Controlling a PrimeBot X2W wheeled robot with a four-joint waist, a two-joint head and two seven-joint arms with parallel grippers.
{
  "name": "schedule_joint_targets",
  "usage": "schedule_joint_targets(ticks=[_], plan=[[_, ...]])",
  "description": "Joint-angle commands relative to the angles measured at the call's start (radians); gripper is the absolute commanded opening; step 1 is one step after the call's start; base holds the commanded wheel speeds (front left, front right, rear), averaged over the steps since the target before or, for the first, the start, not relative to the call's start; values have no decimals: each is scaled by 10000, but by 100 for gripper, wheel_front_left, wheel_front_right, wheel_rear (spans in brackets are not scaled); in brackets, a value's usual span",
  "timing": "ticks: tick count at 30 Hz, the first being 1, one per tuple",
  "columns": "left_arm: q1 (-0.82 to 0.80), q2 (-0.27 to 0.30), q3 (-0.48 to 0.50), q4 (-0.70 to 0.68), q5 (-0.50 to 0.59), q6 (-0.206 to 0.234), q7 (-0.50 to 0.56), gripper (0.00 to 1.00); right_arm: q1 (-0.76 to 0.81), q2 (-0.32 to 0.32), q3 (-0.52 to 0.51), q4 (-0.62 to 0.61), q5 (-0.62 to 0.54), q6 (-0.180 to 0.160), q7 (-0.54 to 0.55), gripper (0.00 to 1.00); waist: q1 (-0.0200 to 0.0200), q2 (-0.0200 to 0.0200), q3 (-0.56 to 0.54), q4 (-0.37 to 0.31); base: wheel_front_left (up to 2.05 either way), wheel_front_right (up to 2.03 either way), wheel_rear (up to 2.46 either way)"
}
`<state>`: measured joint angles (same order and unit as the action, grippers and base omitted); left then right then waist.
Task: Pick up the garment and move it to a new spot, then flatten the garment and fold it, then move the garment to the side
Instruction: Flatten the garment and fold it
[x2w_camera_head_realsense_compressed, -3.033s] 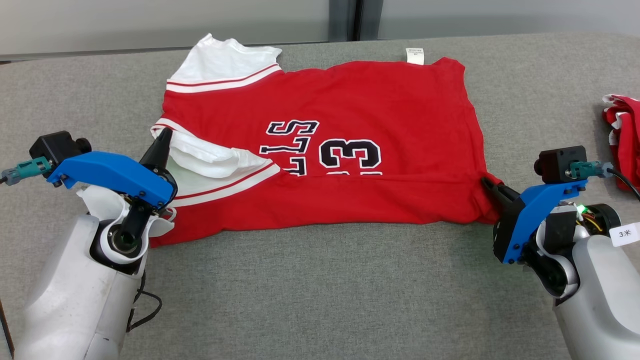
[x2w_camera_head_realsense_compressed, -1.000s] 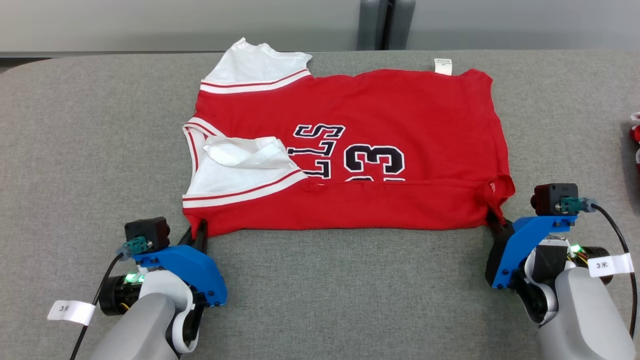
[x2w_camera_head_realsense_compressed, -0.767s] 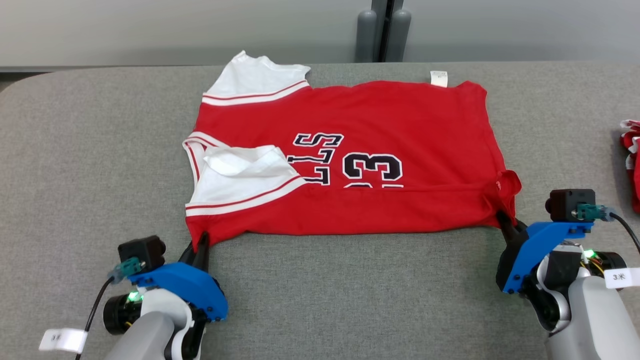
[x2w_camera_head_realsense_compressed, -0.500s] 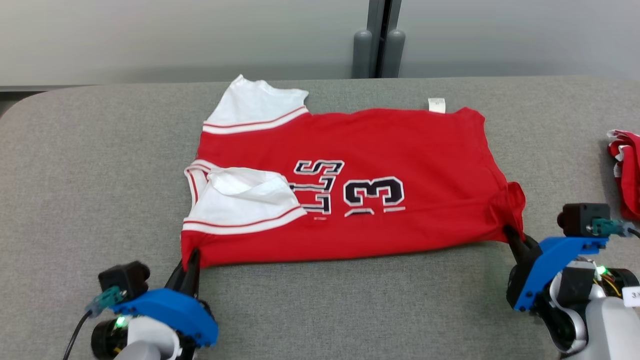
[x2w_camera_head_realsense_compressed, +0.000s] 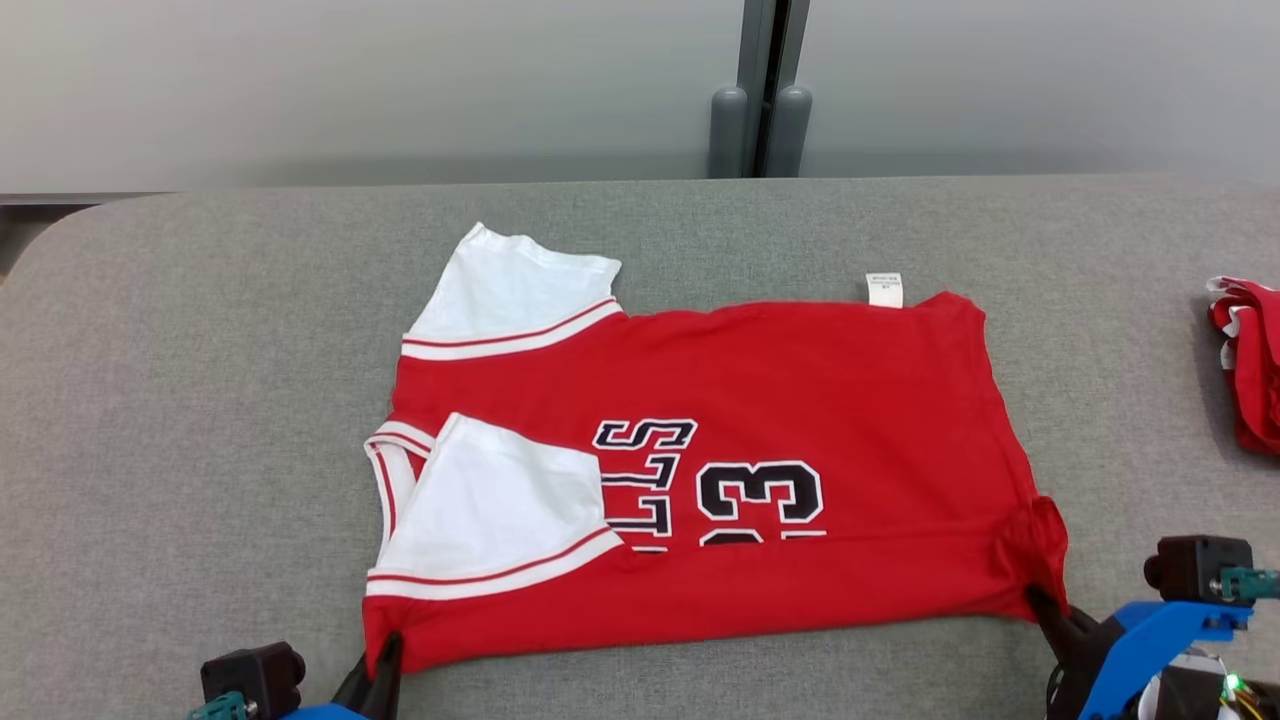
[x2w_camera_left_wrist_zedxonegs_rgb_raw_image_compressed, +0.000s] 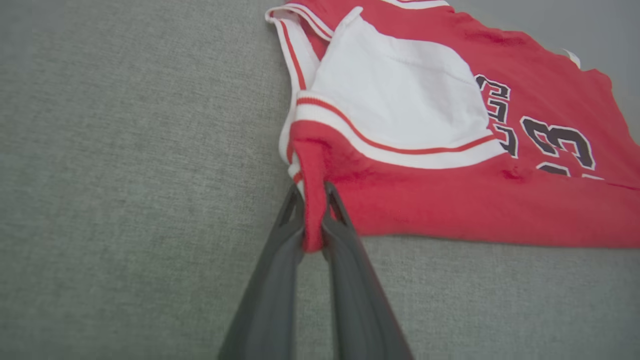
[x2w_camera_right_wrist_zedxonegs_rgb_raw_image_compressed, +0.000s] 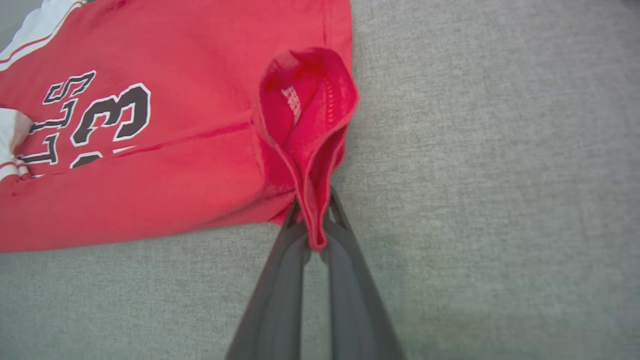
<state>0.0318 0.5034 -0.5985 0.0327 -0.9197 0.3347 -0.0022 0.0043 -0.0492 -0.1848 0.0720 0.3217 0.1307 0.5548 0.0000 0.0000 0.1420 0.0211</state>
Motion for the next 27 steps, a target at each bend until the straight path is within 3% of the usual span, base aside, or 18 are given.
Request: schedule_joint_targets(ticks=[1,2,3,4,5,13,22,27], plan=[[124,99,-4,-68,-47,122,96,0,241,-23,-28,-64,42,2,22,0,0,0,-34,0,0,0,0],[186,131,-10,-93,-68,175,153,0,330,-23,-23,-66,61,2,20,22,0,0,-54,3,0,0,0],[242,182,-54,-90,-82,188,230,0,412,-23,-31,-56,82,2,22,67,0,0,-75,5,0,0,0],[278,226,-88,-91,-73,195,292,50,484,-24,-60,-20,107,2,44,100,0,0,-91,3,0,0,0],[291,251,-86,-95,-60,216,305,100,529,-23,-40,5,113,2,96,100,0,0,-107,0,0,0,0],[-106,590,-21,-260,55,36,437,100,255,-21,-192,-575,-391,4,316,100,0,0,-138,-76,0,0,0],[-2695,1414,-20,-255,641,-462,1871,100,-1629,-122,360,-1547,-1497,4,1260,100,0,0,219,-398,0,0,0],[-4484,1016,310,595,-52,-1115,2737,100,-3330,-544,1164,-920,-1361,4,1738,100,0,0,776,-664,0,0,0]])
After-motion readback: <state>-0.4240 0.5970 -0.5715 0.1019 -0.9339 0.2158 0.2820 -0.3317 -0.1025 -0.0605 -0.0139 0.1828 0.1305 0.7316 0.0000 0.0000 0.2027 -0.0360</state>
